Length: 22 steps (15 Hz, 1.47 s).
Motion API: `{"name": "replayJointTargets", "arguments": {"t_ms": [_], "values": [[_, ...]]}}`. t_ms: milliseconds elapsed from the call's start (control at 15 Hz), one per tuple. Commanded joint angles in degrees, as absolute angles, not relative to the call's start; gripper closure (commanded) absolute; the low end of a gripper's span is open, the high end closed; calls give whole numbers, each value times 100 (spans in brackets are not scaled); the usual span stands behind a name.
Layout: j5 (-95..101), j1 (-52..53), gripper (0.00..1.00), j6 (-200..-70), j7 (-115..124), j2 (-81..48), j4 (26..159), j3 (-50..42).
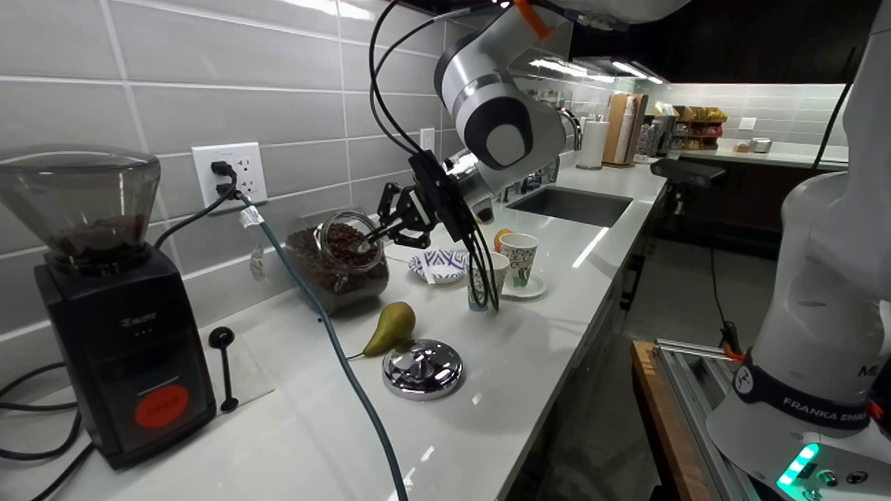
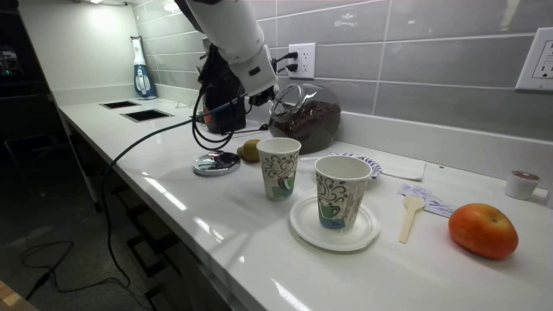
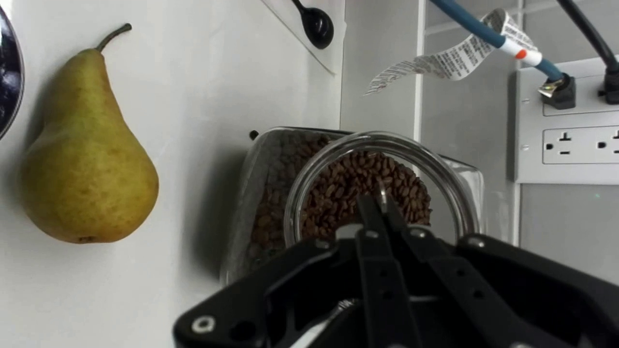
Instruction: Lift and drop the spoon in the container
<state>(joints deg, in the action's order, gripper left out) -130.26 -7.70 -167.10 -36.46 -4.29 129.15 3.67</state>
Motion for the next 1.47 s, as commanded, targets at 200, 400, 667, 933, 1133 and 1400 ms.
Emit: {"name": "replayJointTargets", "arguments": {"t_ms": [200, 400, 667, 933, 1133, 1400], "values": [[-12244, -752, 99, -16911, -3135, -875, 12419, 479], [-11768, -766, 99, -16882, -2725, -1039, 12298, 491], [-11055, -781, 99, -16847, -1993, -1254, 12211, 496], [-10484, -779, 99, -16846, -1400, -1438, 12086, 461], [-10169, -799, 99, -16823, -1039, -1539, 11988, 422], [-9869, -832, 99, -16781, -713, -1671, 11869, 372]]}}
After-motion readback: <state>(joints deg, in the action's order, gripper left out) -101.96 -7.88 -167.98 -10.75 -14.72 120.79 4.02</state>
